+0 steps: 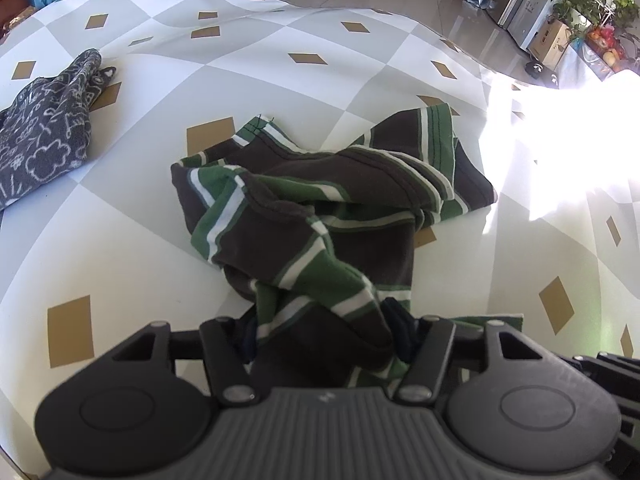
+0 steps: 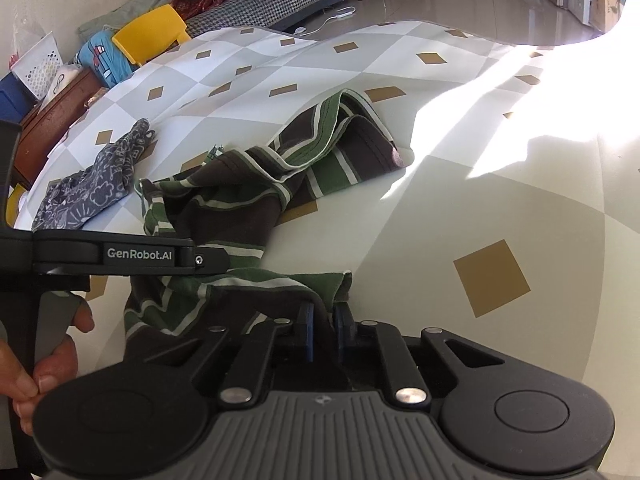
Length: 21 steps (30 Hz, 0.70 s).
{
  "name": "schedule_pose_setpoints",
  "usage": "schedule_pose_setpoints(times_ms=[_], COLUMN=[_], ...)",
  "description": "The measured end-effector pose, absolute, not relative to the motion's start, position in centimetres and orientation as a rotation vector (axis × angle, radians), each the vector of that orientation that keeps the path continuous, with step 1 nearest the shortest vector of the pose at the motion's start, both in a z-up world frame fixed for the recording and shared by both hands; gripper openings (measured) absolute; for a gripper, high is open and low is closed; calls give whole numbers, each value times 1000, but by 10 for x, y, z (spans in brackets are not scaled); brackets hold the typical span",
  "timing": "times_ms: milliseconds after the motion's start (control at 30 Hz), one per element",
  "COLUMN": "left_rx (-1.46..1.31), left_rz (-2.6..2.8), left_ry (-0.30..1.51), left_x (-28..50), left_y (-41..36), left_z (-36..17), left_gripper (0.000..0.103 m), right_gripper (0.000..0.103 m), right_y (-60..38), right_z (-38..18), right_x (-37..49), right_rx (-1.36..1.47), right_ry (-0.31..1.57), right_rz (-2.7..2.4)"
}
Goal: Fold clothes
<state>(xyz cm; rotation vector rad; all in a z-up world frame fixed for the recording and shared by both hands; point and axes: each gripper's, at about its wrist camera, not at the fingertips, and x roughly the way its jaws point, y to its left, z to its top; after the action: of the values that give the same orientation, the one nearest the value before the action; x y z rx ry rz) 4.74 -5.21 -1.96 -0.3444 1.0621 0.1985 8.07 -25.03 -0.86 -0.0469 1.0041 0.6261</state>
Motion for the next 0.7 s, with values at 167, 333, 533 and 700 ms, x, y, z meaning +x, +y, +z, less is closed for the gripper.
schedule_pose_setpoints(times_ms=[167,333,533,700], left_rx=[-356,-382,-424,-440], left_rz=[189,172,155,157], left_ry=[1036,1012,983,973], left_x=[43,37,28,24], left_y=[-47,-34,-17,-8], left_z=[-7,5,18,25], left_gripper=[56,54,54,54], right_gripper=[10,10,6,5], right_y=[-253,-255,-253,-251], right_z=[6,20,40,52], right_x=[75,69,60,56], right_rx=[-36,-11,22,64], right_ry=[960,923,871,850], right_rz=[644,669,720,733])
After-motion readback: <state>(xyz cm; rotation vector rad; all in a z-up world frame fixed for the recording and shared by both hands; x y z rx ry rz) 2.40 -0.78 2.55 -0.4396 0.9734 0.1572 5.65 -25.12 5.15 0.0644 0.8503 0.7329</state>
